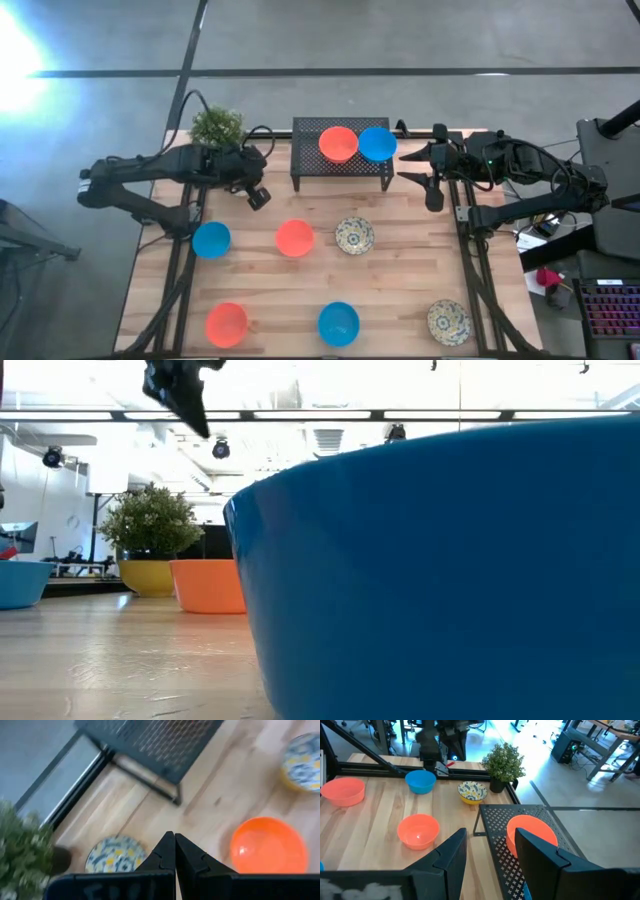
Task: Pick & Place Mini bowls
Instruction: Put the top left yellow patterned bowl on the shelf
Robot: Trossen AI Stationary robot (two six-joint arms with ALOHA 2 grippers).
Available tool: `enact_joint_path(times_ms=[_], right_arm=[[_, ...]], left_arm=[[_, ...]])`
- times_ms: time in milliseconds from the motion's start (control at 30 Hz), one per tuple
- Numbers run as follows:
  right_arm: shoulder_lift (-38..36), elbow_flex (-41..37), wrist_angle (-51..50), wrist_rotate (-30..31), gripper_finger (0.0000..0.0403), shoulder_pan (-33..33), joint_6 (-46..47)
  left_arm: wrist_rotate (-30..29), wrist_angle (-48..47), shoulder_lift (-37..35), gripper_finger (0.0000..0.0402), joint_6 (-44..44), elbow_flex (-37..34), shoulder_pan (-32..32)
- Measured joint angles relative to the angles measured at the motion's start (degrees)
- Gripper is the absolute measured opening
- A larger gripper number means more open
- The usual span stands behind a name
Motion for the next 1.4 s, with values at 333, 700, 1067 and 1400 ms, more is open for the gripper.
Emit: enact_joint_path(times_ms=[333,700,1067,1400], right_arm=[[0.0,0.0,0.0,0.0,0.0162,0.0,0.1],[0.0,0.0,0.0,0.0,0.0162,0.0,0.0],[0.0,0.0,0.0,0.0,0.0162,0.0,0.1],[0.0,0.0,0.0,0.0,0.0162,0.0,0.0]], left_arm=[[2.0,-1.8,0.0,0.0000,-4.6,-5.0,4.8],[1.8,-1.7,0.1,0.0040,-4.3,-9.5,7.8],[5.3,4.0,0.3,0.0092,-8.8,-14.6,10.3],[7.1,8.5,0.9,0.0092,-8.6,-20.7,13.5]])
